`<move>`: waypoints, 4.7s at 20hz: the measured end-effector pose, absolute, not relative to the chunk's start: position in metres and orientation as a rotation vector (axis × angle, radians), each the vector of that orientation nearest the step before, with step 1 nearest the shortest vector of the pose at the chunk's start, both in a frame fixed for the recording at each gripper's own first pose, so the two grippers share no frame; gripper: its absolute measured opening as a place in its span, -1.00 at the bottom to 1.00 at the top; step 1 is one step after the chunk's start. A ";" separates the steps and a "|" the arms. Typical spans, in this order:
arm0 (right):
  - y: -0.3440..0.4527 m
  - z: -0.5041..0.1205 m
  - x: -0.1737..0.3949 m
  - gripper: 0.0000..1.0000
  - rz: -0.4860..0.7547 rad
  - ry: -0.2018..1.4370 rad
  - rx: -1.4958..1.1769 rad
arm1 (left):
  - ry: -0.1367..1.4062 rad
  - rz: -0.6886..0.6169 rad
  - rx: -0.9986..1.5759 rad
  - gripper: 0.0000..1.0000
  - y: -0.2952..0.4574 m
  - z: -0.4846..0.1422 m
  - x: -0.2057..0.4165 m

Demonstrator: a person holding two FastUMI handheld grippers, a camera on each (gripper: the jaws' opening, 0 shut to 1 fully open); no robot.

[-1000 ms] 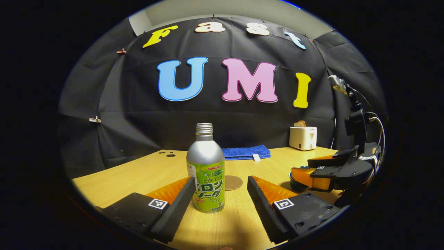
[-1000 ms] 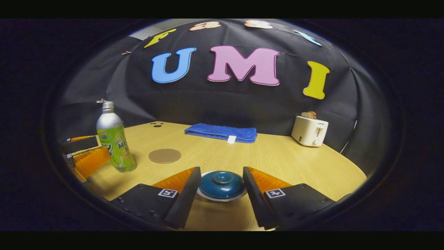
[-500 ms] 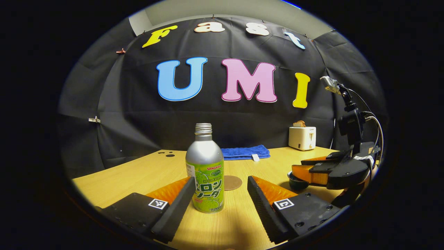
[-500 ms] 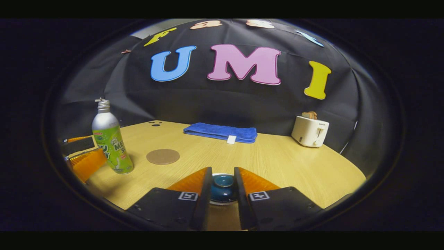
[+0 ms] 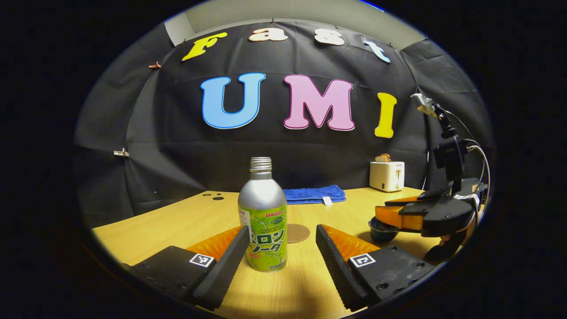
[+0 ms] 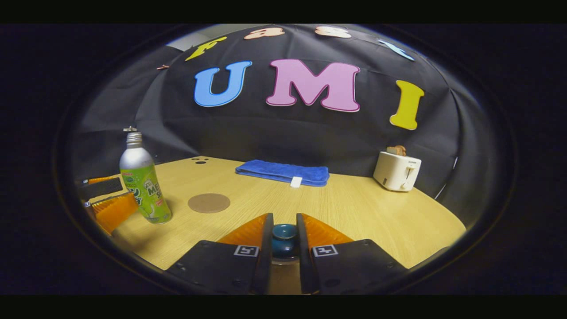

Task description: Open the teacup lid with one hand, grasp the water bottle and pour water into the teacup with the other hand; after pouring, place the water bottle on the coaster and then close the teacup lid.

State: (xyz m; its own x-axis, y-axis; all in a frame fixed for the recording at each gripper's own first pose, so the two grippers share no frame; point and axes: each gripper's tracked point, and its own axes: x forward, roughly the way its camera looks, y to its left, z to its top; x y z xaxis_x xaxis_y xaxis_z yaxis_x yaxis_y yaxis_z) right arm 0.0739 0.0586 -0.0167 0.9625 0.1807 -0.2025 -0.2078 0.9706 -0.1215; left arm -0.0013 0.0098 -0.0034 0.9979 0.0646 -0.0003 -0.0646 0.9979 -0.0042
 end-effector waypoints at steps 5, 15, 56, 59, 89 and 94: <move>0.041 0.013 0.061 -0.48 0.184 0.139 -0.117 | 0.002 0.118 -0.005 0.91 0.023 -0.004 0.002; -0.032 0.013 0.027 -0.41 0.090 0.129 -0.067 | 0.003 0.128 -0.001 0.90 0.034 -0.004 0.037; -0.071 0.000 0.035 -0.50 0.039 0.007 0.001 | 0.097 -0.422 1.465 0.60 -0.081 -0.028 0.112; -0.070 0.001 0.034 -0.43 0.041 0.006 0.001 | 0.078 -0.470 1.579 0.60 -0.088 -0.032 0.101; -0.076 0.000 0.028 -0.50 0.076 0.008 0.003 | 0.179 -0.544 2.064 0.63 -0.077 -0.031 0.090; -0.077 0.000 0.028 -0.50 0.073 0.006 0.002 | 0.177 -0.545 2.113 0.63 -0.079 -0.028 0.090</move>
State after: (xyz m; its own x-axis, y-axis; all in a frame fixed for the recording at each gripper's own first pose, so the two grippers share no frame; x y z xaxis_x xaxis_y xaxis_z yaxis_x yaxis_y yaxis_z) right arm 0.0279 -0.0768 0.0000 0.9973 0.0728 -0.0063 -0.0728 0.9973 0.0020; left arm 0.0898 -0.0785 -0.0280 0.8917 -0.0793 -0.4455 0.3262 -0.5697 0.7543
